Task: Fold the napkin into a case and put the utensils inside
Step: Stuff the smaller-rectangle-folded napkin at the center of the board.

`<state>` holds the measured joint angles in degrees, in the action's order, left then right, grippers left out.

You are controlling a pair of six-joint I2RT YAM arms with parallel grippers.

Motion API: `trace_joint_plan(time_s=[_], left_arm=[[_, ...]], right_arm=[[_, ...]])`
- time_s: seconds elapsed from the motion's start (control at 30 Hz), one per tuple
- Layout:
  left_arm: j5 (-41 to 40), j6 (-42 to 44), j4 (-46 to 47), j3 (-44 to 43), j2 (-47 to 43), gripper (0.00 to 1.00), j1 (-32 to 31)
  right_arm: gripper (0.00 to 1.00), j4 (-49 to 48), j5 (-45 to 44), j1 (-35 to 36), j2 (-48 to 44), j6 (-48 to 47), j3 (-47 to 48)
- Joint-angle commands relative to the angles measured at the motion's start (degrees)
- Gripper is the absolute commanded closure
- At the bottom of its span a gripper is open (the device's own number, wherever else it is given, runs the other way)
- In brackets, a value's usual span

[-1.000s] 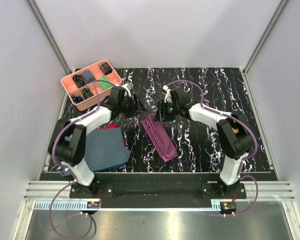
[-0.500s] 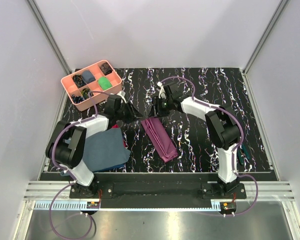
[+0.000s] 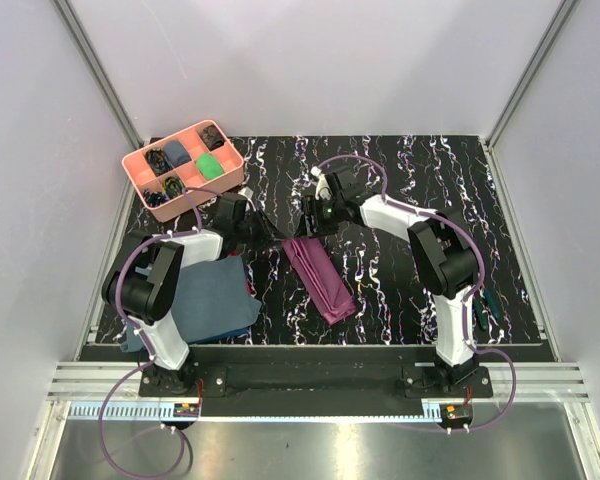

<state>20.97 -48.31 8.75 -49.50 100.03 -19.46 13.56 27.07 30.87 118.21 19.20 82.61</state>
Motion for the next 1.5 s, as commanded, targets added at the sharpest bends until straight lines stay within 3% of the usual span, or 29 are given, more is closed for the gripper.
trace_joint_plan(time_s=[0.0,0.4,0.57,0.8,1.07,1.2,1.47], left_arm=[[0.9,-0.1,3.1,-1.4,0.3,0.74,-0.3],[1.0,0.0,2.8,-1.7,1.0,0.77,-0.6],[0.6,0.1,2.8,-1.7,0.9,0.78,-0.8],[-0.8,1.7,1.6,-1.5,-0.2,0.78,-1.8],[-7.1,7.8,-2.5,-2.4,-2.5,0.61,-6.1],[-10.2,10.3,-6.7,-4.8,-1.9,0.73,-7.6],[-12.4,10.2,-6.5,-4.5,-3.0,0.77,-8.8]], right_arm=[[0.41,-0.3,0.6,1.2,0.3,-3.3,0.1],[0.44,2.9,-3.2,2.8,2.4,-9.0,2.4],[0.51,3.2,-4.2,3.0,3.1,-9.0,3.4],[0.75,2.9,-3.3,2.9,1.8,-8.0,3.2],[0.95,3.3,-3.5,2.7,-2.9,-5.4,1.1],[1.0,3.4,-1.9,1.6,-5.4,-3.9,-1.0],[1.0,3.1,0.8,-0.6,-7.5,-1.7,-4.6]])
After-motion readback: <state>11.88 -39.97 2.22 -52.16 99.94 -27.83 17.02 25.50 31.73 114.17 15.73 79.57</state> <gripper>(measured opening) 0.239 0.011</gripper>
